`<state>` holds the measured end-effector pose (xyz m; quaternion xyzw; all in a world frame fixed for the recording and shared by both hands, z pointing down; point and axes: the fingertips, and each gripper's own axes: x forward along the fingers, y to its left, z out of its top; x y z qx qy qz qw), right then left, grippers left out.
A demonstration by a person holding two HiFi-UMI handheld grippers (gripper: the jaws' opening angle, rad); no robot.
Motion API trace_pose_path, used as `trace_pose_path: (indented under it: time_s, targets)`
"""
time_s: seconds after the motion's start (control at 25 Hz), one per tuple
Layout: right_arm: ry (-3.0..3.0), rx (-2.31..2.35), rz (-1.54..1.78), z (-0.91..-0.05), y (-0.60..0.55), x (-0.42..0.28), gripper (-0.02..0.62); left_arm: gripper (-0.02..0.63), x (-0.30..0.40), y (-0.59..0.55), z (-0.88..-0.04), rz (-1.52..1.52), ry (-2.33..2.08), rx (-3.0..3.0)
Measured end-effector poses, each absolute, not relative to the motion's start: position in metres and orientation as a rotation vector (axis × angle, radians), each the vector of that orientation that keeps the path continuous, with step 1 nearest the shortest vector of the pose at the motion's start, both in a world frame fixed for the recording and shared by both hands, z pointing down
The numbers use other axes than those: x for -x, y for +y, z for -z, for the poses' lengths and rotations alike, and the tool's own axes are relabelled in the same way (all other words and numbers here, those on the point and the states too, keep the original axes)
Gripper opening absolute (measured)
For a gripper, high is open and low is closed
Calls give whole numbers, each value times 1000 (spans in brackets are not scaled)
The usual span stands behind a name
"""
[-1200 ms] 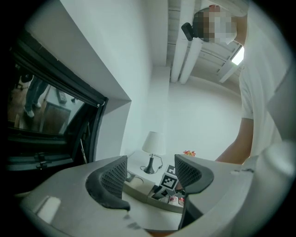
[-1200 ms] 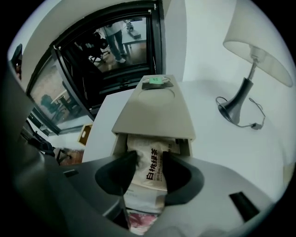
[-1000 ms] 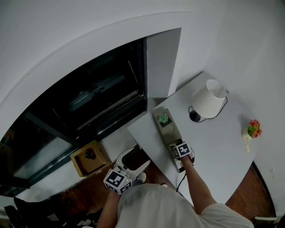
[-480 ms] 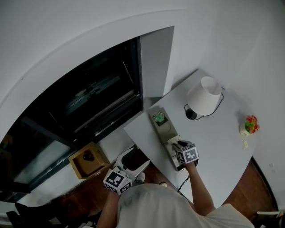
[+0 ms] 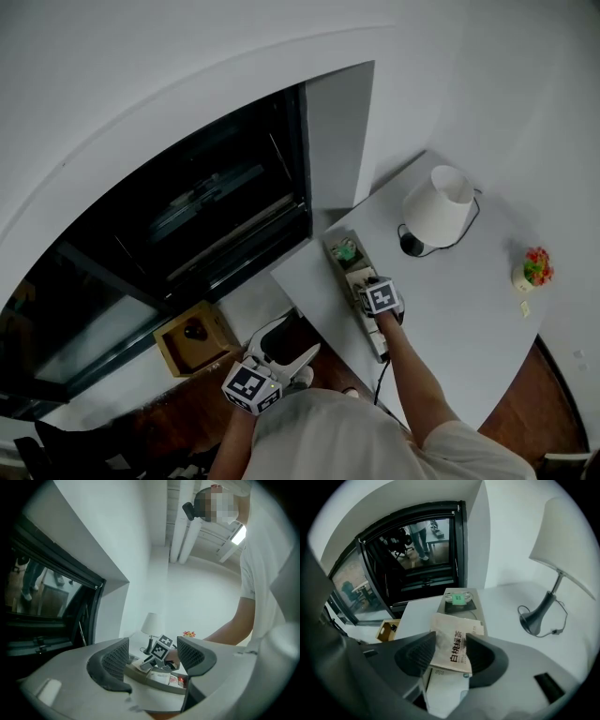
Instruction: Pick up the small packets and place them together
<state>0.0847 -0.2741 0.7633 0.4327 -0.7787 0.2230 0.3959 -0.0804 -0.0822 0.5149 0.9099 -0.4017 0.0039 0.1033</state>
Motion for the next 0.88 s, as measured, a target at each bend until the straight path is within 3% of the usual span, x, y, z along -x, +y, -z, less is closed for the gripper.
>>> trace_pose_path:
  time_s: [0.16,0.24,0.36,0.4,0.44,0.64,0.76,0.88]
  targets:
    - [-2018,-1114,-538,-755,-277,-78,242,314,87,-79,-515,-1,-1201,-2671]
    - [-2096,-1150,-503,-732,-279,-71,407,313,86,-79,-514,2,-1197,-2674]
    - [-2323,-1272,-382,-665,-271,-66,428,313,84,-81,-512,10,-1187,-2685]
    - [-2431,-1303,-335,-637,-264,-63,490,313,84,-83,-510,13,-1184,-2691]
    - [-2544,-1317,-295,-608,-254,-60,511,314,84,-85,-508,15,-1179,-2699]
    - [-2823,-1257,-93,-519,-190,-61,510,307,79,-98,-498,40,-1168,-2734]
    - [-2849,-1391,43,-486,-158,-87,419,305,71,-105,-492,55,-1198,-2758]
    - [-2747,-1449,164,-476,-133,-98,415,304,65,-110,-489,76,-1249,-2775]
